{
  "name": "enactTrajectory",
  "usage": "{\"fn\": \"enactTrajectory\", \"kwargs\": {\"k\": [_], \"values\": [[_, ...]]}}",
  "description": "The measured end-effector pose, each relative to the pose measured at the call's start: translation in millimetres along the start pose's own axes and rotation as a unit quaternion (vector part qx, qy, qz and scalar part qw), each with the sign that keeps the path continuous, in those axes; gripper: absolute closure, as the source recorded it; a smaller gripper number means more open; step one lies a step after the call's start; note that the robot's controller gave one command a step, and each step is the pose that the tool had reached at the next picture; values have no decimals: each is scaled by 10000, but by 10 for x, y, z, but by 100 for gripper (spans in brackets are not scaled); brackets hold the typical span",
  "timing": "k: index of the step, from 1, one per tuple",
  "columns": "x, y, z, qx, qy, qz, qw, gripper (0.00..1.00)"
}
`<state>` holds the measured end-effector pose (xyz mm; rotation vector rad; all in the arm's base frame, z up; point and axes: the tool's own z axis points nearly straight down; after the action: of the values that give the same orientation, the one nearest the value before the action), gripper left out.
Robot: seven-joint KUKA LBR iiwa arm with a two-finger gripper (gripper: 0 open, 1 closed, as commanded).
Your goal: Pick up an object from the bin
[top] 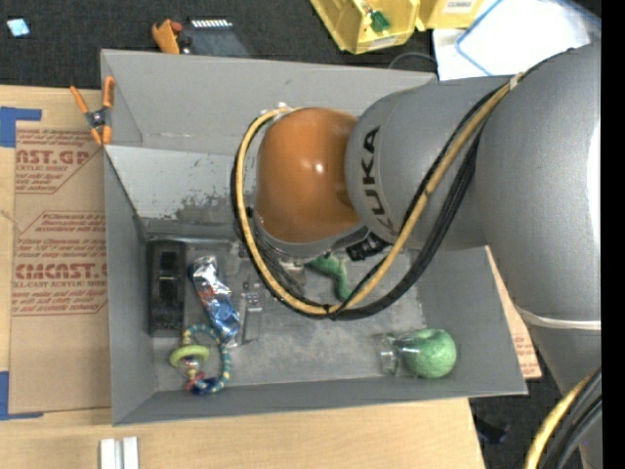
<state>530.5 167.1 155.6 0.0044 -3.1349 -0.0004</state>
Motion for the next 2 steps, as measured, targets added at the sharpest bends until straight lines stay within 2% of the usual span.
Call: {"fn": "enactTrajectory", "kwargs": {"k": [1,2], "values": [[-20,-8,-45,-6,-37,10,10000,0],[279,264,658,-25,-61,1860,9825,0]]}}
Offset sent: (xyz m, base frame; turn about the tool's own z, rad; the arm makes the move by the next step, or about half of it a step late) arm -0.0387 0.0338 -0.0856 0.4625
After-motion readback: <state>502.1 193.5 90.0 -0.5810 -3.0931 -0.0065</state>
